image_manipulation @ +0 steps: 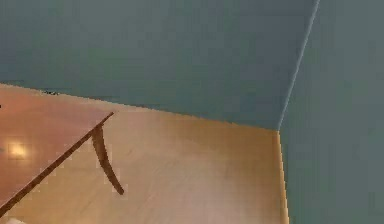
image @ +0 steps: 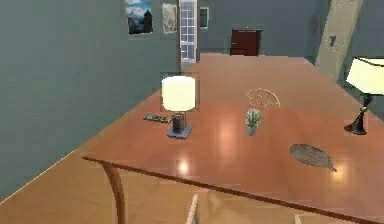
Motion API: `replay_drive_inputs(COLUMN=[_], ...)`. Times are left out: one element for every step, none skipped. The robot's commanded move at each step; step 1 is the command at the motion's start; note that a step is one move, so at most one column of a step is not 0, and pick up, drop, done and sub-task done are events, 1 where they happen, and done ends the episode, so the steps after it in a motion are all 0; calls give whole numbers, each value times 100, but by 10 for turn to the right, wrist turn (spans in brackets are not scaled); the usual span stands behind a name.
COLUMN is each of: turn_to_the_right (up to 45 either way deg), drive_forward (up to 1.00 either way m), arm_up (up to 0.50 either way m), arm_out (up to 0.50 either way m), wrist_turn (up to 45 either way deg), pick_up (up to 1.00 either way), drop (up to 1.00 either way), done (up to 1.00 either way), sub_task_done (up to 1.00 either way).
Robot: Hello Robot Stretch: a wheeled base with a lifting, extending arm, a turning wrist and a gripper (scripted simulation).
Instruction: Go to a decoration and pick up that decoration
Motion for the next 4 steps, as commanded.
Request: replay_drive_inputs(turn_to_the_right=[450,360,0,-300], drive_forward=[0,0,40,0], arm_up=[0,0,0,0], arm_out=[0,0,0,0], wrist_turn=[0,0,0,0], pick_up=[0,0,0,0], drop=[0,0,0,0], done=[0,0,0,0], sub_task_done=[0,0,0,0])
